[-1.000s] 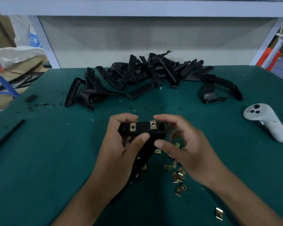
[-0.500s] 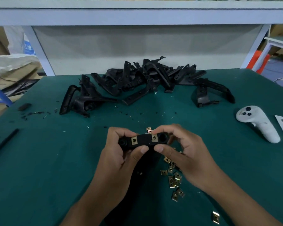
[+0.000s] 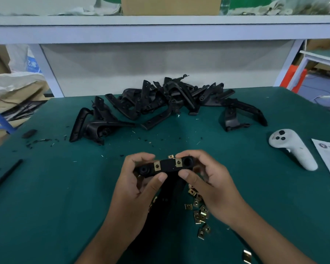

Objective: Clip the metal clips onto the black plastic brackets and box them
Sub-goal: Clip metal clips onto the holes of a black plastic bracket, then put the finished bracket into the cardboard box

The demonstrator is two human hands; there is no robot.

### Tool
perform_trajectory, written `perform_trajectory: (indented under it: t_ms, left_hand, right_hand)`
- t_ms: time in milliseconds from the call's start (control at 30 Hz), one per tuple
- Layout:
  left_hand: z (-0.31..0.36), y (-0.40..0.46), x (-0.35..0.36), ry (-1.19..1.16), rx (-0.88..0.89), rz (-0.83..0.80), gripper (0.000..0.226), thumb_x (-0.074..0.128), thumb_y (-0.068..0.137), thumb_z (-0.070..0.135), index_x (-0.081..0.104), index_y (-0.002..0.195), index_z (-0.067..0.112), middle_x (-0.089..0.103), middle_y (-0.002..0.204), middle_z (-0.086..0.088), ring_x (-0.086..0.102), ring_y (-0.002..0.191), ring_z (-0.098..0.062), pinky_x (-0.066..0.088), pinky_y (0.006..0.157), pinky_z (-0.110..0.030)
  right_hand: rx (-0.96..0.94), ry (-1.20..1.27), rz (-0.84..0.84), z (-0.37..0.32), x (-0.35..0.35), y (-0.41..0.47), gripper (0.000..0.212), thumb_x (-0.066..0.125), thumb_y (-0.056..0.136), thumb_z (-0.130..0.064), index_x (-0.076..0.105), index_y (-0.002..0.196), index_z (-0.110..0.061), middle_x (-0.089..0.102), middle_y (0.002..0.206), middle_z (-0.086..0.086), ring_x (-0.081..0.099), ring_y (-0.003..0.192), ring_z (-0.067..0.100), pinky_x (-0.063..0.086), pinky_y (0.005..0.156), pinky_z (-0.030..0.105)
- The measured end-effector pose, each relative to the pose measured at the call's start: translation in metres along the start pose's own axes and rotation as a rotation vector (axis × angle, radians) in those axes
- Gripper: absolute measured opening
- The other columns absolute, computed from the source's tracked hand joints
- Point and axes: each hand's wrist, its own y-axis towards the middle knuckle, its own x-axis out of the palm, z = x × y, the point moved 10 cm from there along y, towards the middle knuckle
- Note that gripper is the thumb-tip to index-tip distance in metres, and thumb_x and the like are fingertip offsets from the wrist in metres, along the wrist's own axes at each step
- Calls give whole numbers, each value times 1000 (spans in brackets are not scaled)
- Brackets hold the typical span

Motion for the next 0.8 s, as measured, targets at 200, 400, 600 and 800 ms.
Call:
perform_trajectory:
  t_ms: [200,400,600,800]
  left_hand:
    - [10,-2,-5,40,28,53,23,75,79,26,66,95,39,73,89,5,70,81,-11,54,72,-17]
    - [32,-9,21,70,48,-25,21,76,79,39,65,97,41,72,88,3,71,77,-18,61,71,-32]
    - [67,-35,101,32,144,-220,29,70,74,55,64,100,45,71,92,16,68,75,-1,51,64,-8]
    - [80,-90,214,-144,120,-453,37,74,68,52,66,102,38,73,93,10,73,76,-12,58,64,-28]
  right_hand:
    - [18,87,23,-10,-11,3,39,73,84,-61,67,118,-43,71,107,-11,68,97,18,57,84,40]
    - [1,83,63,-43,-42,-23,29,75,86,-47,68,113,-40,70,103,-6,65,86,28,55,79,39]
    - [-5,-5,282,-73,-110,-108,23,73,86,-30,68,106,-41,68,97,-17,61,84,5,49,76,16]
    - [57,-118,578,-99,-188,-221,24,72,85,-31,69,103,-46,69,100,-18,63,97,6,50,88,25]
